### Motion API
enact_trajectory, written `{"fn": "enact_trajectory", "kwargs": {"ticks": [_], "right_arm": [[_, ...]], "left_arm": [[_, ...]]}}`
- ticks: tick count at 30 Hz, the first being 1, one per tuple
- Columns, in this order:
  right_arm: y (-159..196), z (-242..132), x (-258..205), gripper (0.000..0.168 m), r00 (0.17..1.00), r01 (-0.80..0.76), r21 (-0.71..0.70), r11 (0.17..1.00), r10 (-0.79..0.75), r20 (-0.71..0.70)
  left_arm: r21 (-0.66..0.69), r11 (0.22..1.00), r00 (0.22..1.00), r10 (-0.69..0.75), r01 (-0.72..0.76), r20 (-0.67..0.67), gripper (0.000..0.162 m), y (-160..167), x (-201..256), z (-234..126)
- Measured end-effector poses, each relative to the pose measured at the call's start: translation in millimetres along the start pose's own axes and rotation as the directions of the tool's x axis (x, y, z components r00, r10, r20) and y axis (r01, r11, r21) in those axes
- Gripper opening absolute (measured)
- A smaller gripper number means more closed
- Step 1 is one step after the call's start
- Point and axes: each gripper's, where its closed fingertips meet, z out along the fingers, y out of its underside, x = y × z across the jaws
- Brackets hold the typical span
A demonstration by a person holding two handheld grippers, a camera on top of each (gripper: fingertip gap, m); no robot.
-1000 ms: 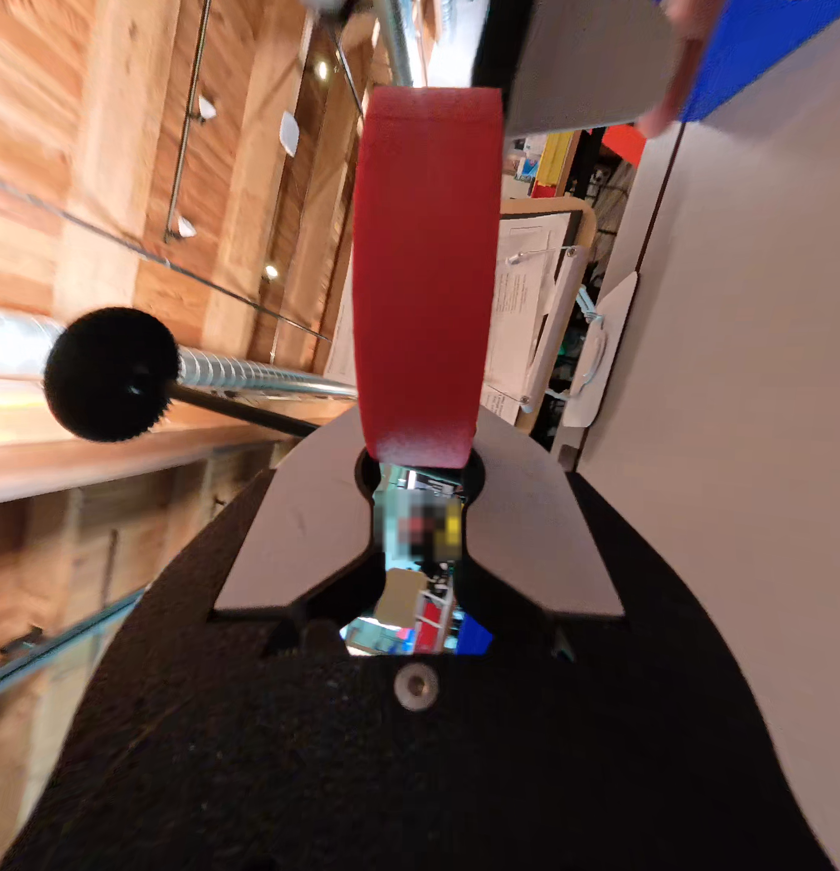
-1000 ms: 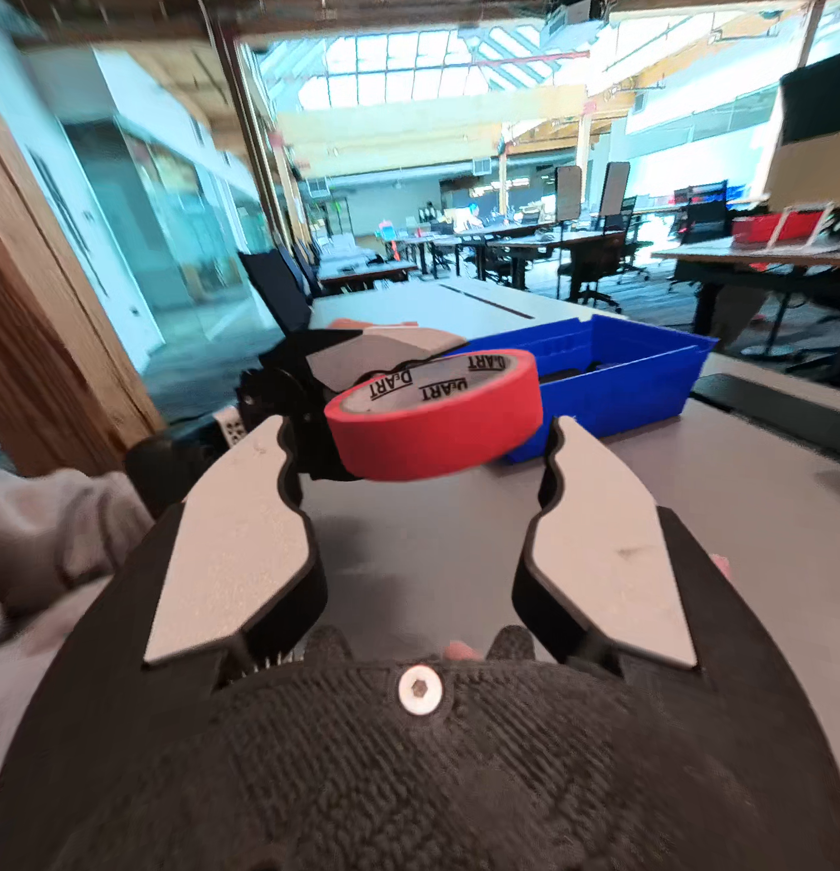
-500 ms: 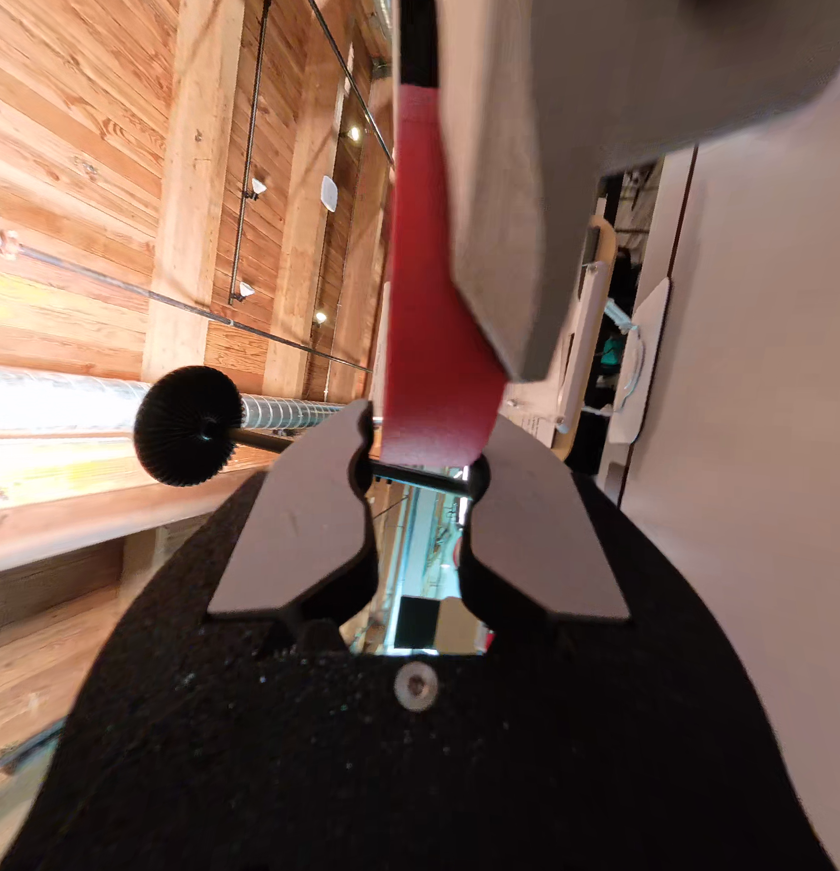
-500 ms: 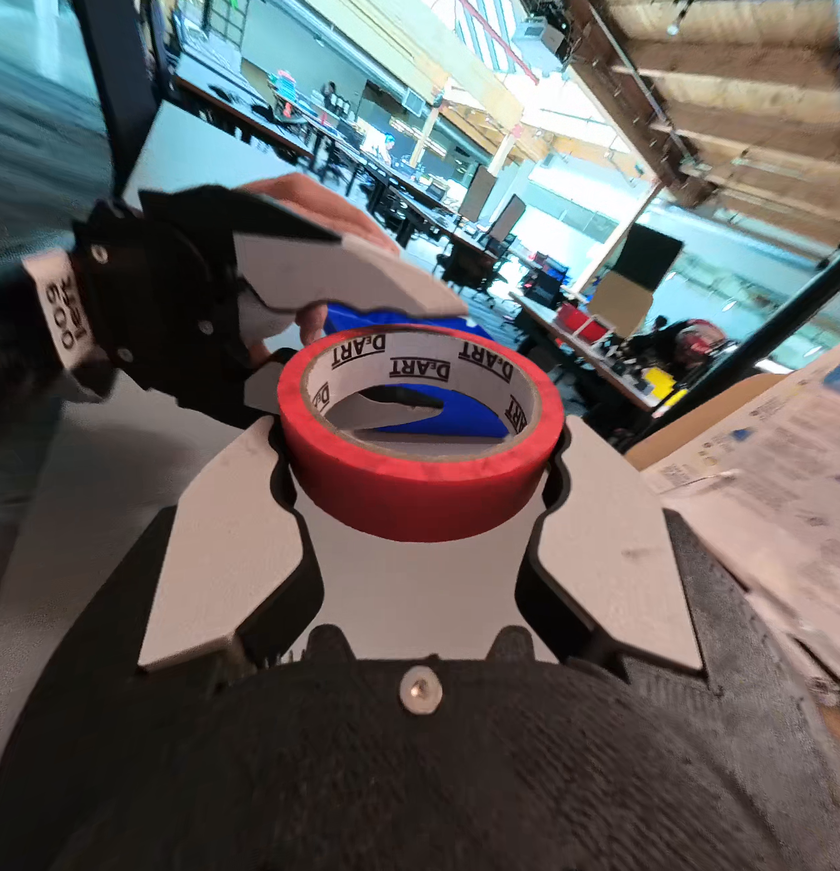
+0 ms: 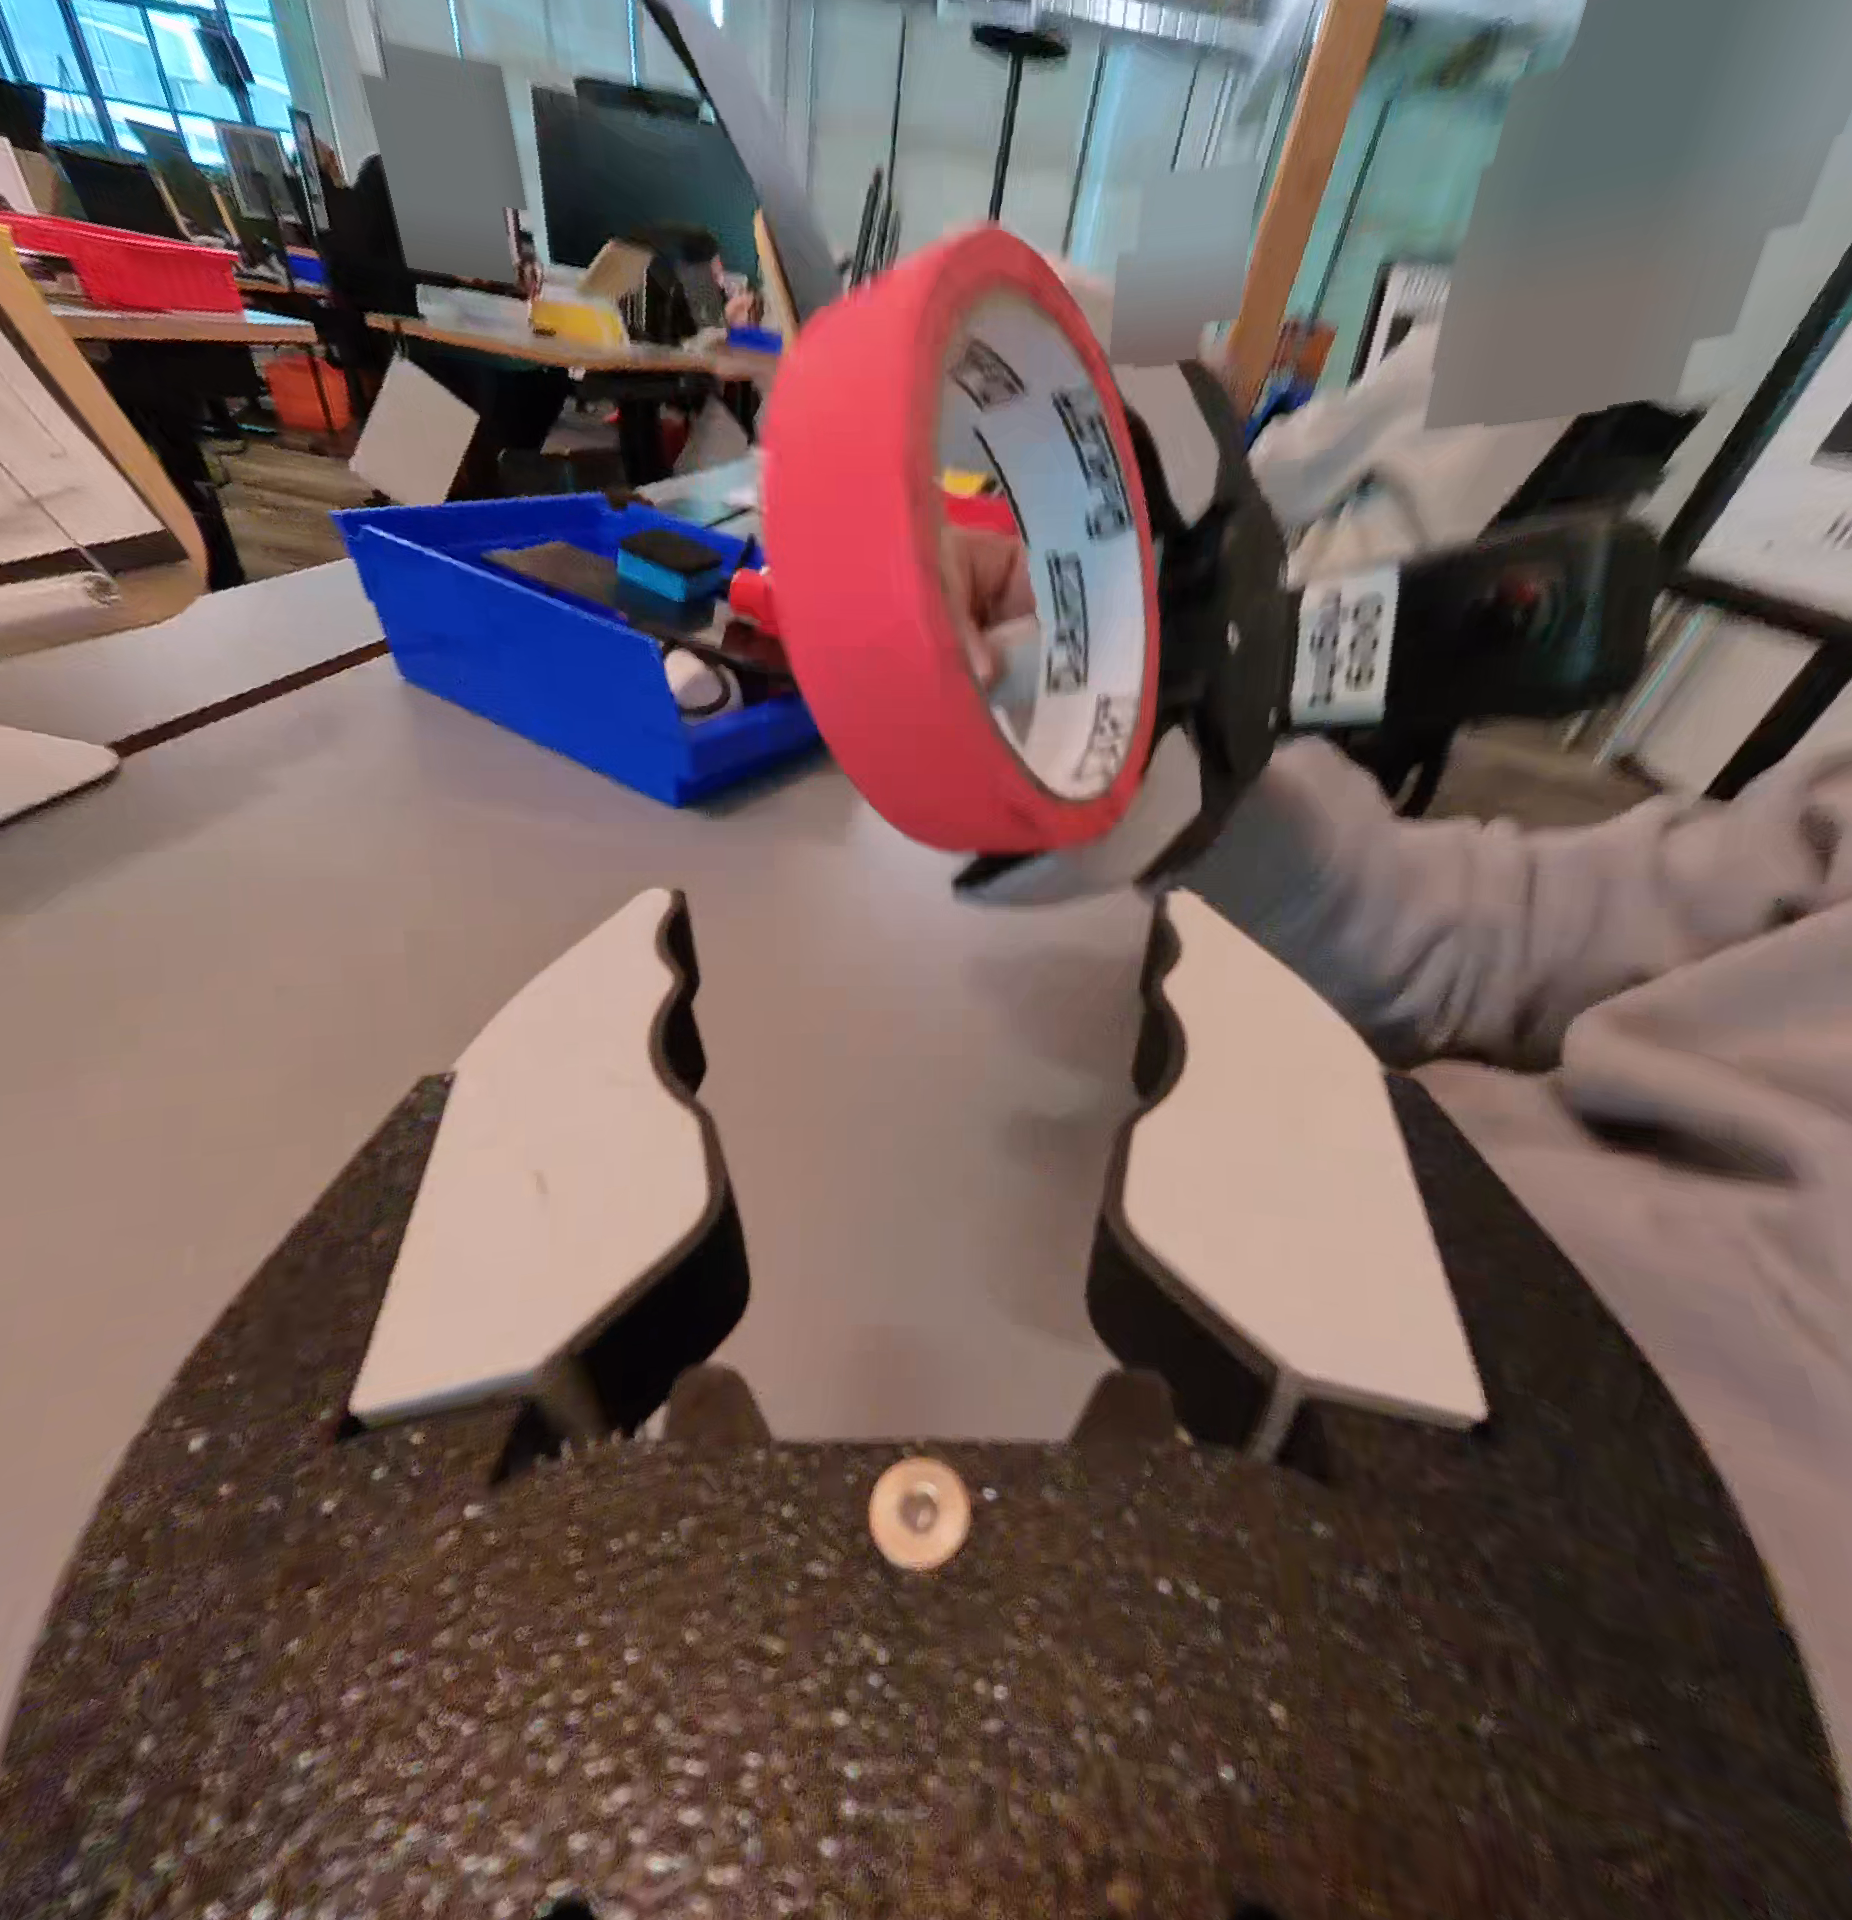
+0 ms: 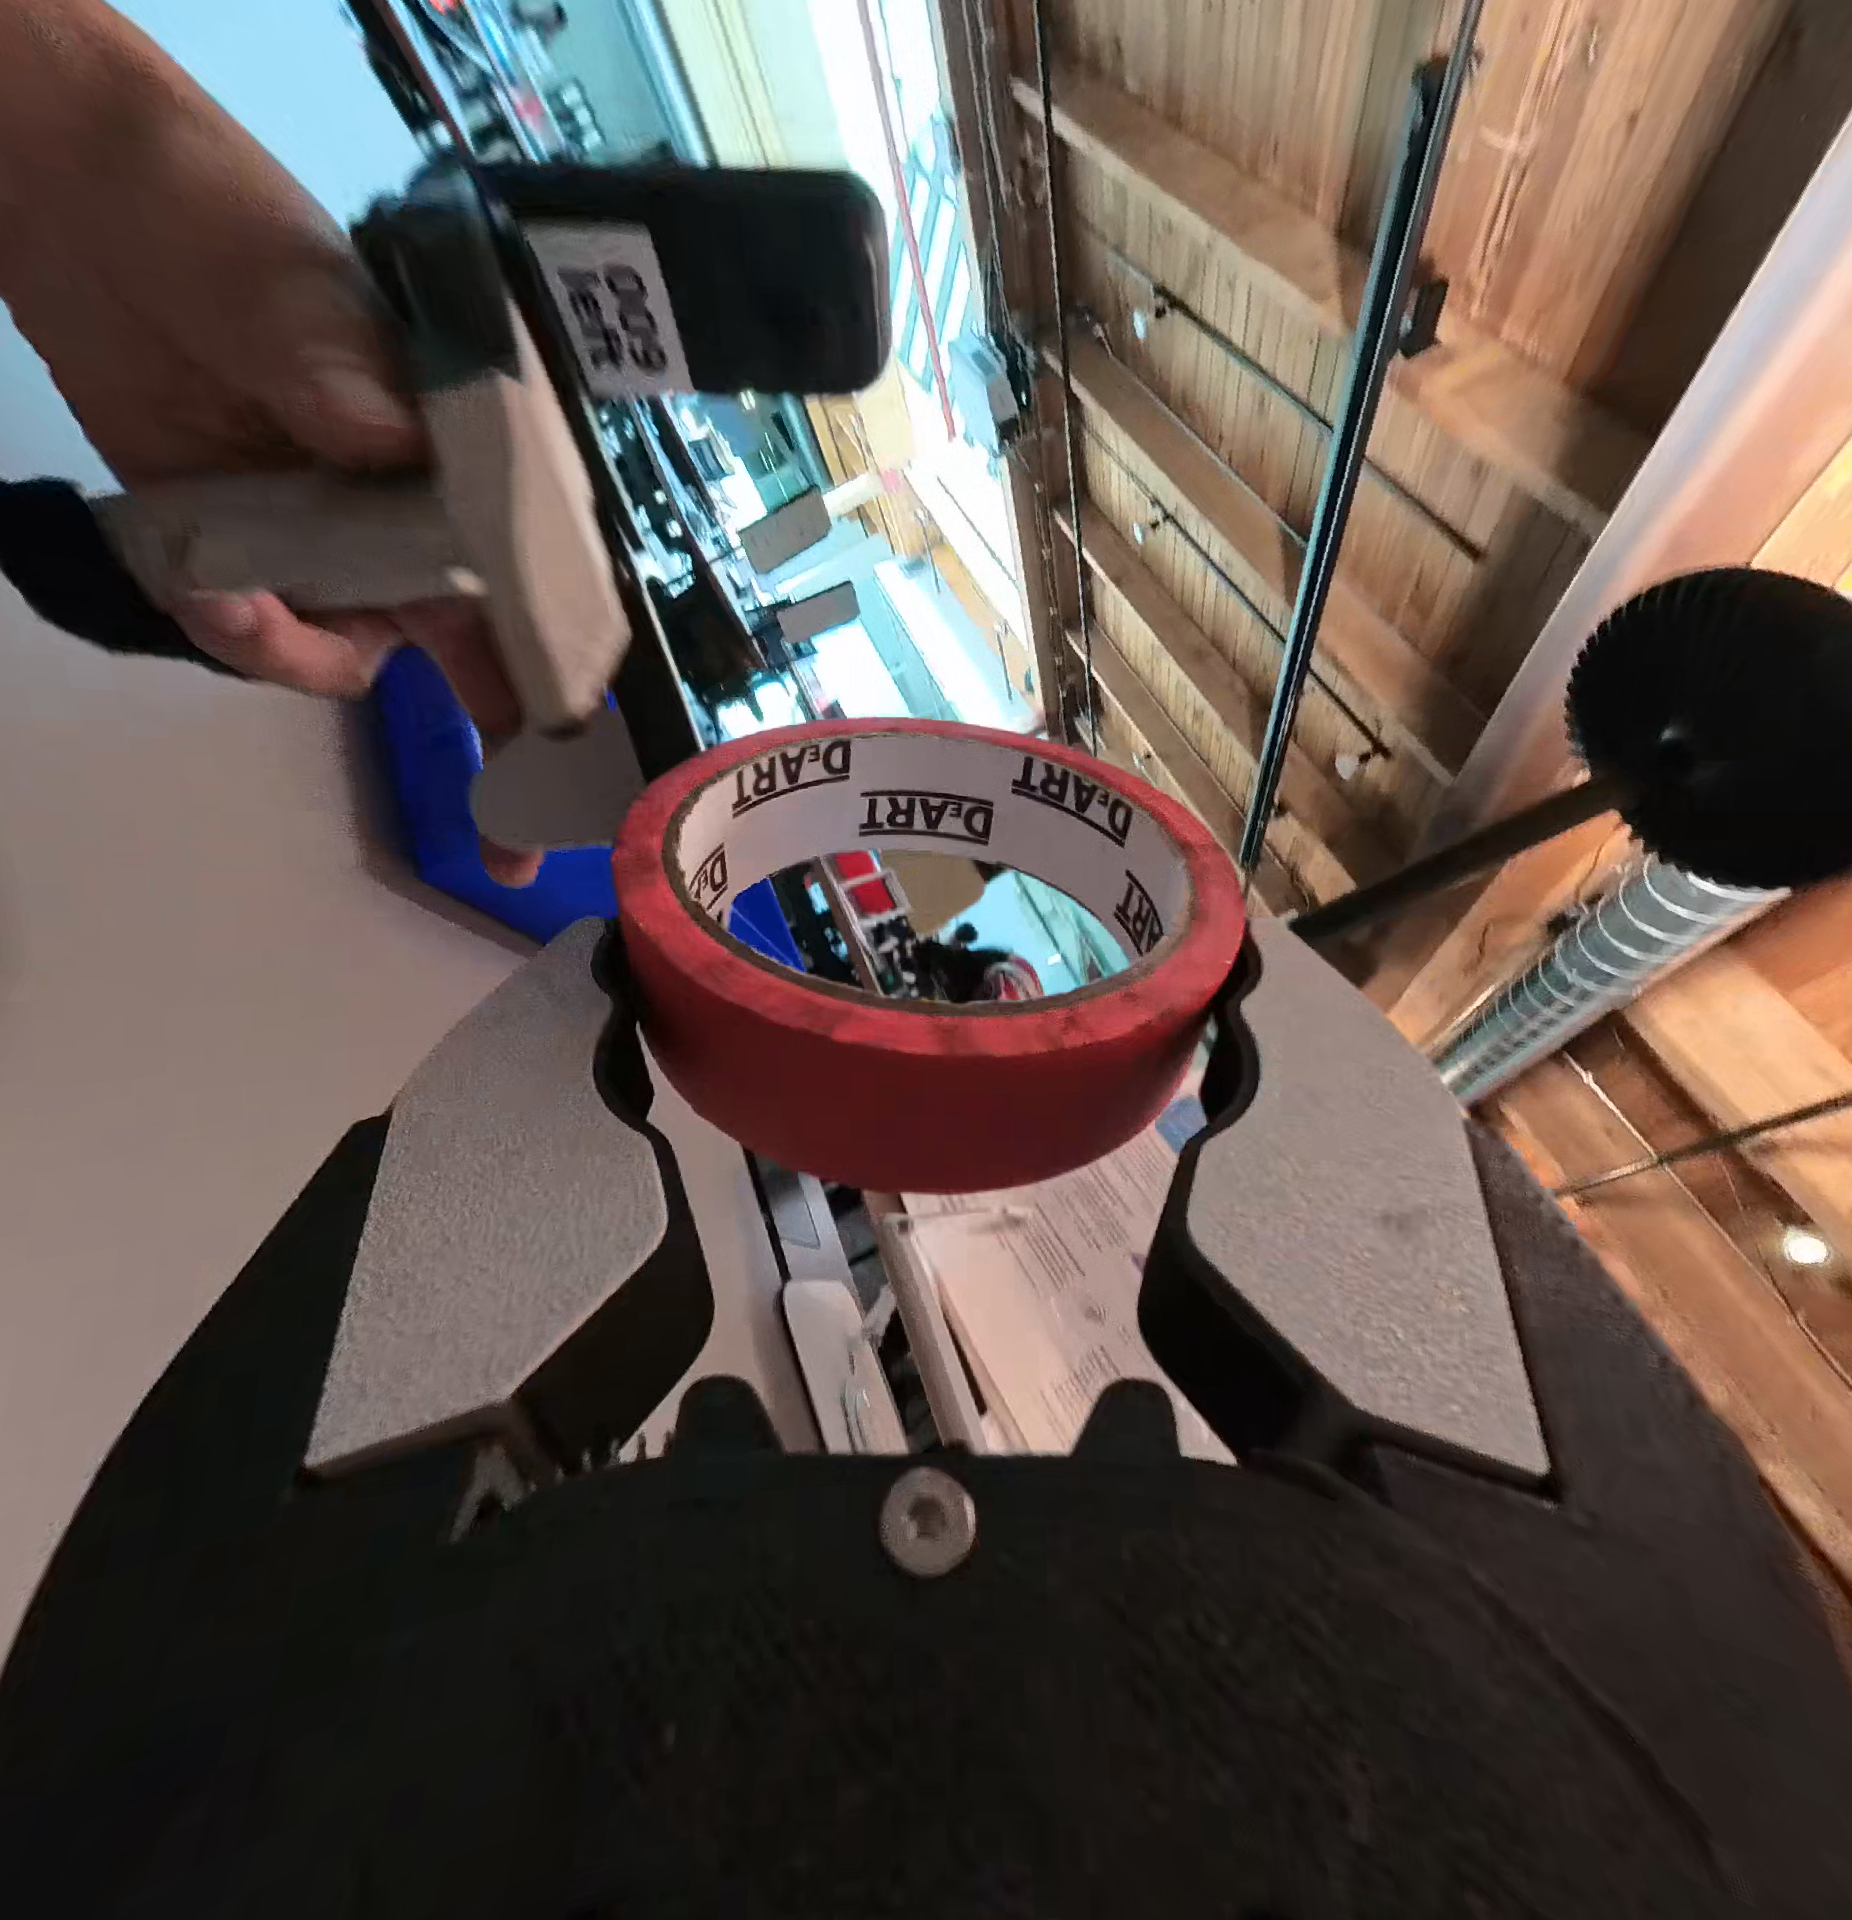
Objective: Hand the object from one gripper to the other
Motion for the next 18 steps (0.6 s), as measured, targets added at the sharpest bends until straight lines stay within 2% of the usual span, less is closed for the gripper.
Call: {"fn": "enact_trajectory", "kwargs": {"ticks": [2, 4, 8, 10, 11, 15, 18], "right_arm": [[-6, 2, -7, 0.106, 1.000, -0.007, 0.025, 1.000, 0.007, 0.027], [-10, 3, -12, 0.106, 0.999, 0.004, 0.040, 0.999, -0.005, 0.037], [-12, 4, -19, 0.106, 0.998, 0.022, 0.042, 0.999, -0.024, 0.061], [-12, 5, -21, 0.106, 0.998, 0.015, 0.043, 0.999, -0.018, 0.065], [-13, 5, -20, 0.106, 0.998, 0.011, 0.045, 0.999, -0.013, 0.060], [-3, 5, -19, 0.106, 0.998, -0.001, -0.006, 1.000, 0.002, 0.065], [3, -1, -22, 0.097, 0.981, -0.127, -0.015, 0.992, 0.128, 0.146]], "left_arm": [[0.044, 0.997, 0.996, -0.067, 0.069, -0.052, 0.070, -2, 2, 4], [0.024, 0.994, 0.987, -0.102, 0.106, -0.121, 0.068, 4, 9, 7], [0.014, 0.999, 0.980, -0.049, 0.053, -0.193, 0.063, 12, 21, 11], [0.043, 0.999, 0.973, -0.015, 0.026, -0.231, 0.047, 9, 28, 11], [0.053, 0.998, 0.973, -0.005, 0.017, -0.232, 0.039, 8, 29, 12], [0.053, 0.999, 0.979, 0.005, 0.006, -0.206, 0.033, 8, 23, 14], [0.041, 0.994, 0.991, 0.103, -0.100, -0.083, 0.031, 8, 8, 11]]}}
